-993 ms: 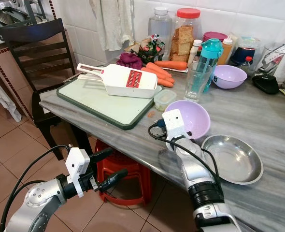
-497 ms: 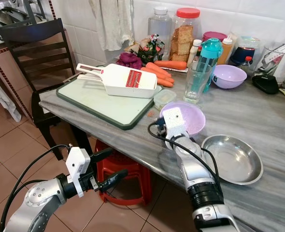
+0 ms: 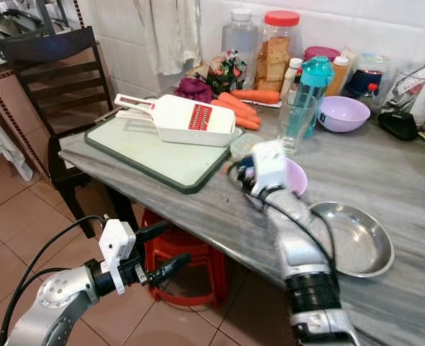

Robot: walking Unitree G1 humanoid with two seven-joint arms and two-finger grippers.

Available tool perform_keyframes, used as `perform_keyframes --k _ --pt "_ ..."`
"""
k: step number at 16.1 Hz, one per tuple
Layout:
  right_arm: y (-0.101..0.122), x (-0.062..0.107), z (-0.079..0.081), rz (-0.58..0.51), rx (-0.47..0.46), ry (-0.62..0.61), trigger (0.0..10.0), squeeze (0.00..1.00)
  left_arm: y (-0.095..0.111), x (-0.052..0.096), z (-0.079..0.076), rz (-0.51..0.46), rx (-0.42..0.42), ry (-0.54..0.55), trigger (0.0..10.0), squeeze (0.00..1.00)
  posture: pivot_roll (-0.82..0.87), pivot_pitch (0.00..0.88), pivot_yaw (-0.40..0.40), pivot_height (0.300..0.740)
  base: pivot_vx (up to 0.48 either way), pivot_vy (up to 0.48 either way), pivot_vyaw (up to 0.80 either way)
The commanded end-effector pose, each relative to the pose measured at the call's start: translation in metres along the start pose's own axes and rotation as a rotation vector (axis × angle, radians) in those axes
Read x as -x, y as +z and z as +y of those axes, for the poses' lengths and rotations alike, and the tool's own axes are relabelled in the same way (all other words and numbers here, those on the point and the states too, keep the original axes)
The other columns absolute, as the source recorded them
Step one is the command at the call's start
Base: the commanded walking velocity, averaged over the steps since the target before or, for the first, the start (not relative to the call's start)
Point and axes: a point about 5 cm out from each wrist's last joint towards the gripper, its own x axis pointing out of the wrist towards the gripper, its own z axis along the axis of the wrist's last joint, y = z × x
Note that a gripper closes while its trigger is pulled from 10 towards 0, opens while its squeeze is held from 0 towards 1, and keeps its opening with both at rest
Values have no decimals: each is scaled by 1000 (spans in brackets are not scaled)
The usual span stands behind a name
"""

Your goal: Setting the table

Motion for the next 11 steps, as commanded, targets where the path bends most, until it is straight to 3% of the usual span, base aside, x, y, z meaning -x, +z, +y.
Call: perform_keyframes --k 1,5,6,7,10,11 --pt "11 7 -8 -64 -14 -41 10000 1000 4 0 2 -4 -25 6 10000 0 25 0 -7 740 0 0 0" --pt "9 30 -22 -86 -20 -133 10000 1000 4 1 5 -24 2 46 10000 0 26 0 -4 740 0 0 0" --pt "8 43 -21 -115 85 -120 10000 1000 5 1 9 -52 18 110 10000 0 23 0 -1 740 0 0 0" --pt "6 51 -17 -134 119 -99 10000 1000 7 1 16 -76 24 168 10000 0 9 0 17 740 0 0 0" --pt "5 60 -15 -135 96 -105 10000 1000 13 1 34 -131 4 316 10000 0 -3 0 29 740 0 0 0" --pt "4 64 -15 -142 127 -110 10000 855 16 1 38 -151 15 361 10000 0 -2 0 28 740 0 0 0"
